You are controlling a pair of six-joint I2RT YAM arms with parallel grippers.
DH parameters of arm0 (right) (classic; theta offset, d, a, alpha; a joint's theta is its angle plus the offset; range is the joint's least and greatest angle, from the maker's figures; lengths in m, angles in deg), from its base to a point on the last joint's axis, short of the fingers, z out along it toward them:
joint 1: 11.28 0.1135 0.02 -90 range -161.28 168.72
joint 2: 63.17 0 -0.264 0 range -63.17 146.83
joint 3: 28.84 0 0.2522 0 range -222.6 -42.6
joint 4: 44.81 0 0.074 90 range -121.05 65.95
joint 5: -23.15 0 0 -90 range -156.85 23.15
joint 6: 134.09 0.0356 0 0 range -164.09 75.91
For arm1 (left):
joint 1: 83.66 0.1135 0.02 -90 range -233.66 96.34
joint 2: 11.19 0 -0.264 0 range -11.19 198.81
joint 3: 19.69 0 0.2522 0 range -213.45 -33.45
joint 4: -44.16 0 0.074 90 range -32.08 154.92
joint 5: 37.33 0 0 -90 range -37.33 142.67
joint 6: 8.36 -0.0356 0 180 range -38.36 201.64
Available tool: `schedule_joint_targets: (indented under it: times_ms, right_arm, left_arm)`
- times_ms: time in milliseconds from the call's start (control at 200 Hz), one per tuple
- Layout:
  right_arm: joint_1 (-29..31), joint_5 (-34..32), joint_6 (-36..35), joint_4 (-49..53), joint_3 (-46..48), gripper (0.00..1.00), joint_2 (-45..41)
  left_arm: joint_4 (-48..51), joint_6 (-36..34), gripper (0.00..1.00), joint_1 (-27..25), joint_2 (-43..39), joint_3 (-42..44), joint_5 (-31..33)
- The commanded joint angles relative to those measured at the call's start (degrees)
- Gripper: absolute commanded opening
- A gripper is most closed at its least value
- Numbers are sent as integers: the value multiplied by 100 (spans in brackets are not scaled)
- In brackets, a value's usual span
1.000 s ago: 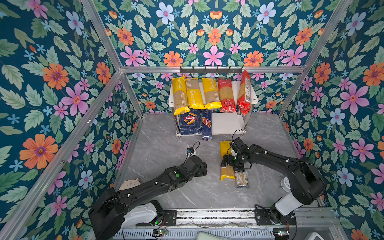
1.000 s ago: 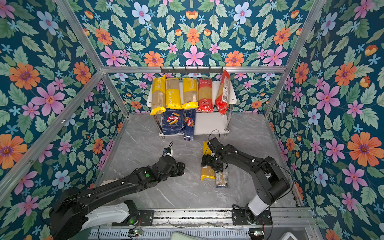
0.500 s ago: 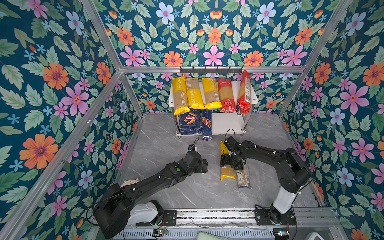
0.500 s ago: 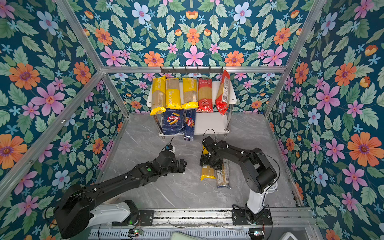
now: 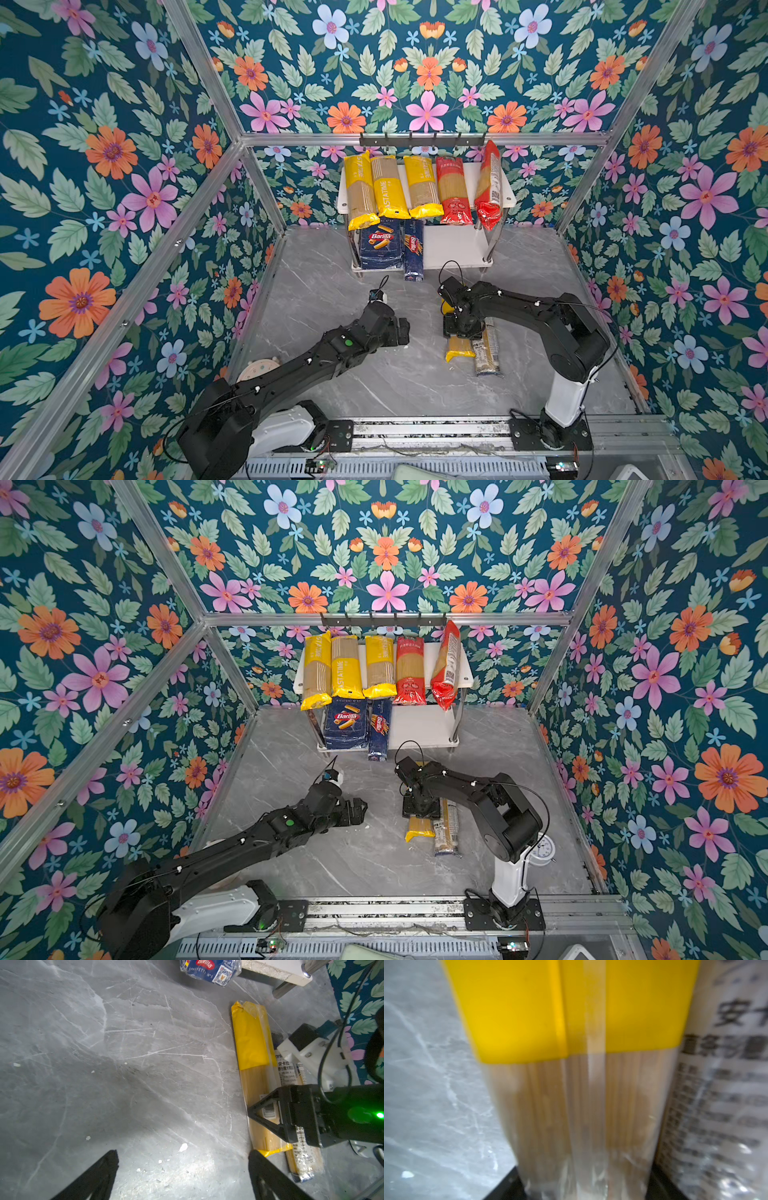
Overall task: Place and organize the pasta boxes and bags onto the shelf
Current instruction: 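Lower the right gripper onto the yellow spaghetti bag and close it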
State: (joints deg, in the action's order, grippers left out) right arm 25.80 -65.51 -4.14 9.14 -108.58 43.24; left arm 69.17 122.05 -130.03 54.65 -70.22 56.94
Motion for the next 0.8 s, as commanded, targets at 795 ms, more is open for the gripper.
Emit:
schedule_joint_targets:
  times_ms: [795]
  right_arm:
    - [-239, 1538, 125, -1585, 1205, 14, -1011]
  left_arm:
    - [605, -28, 99, 17, -309, -299, 298]
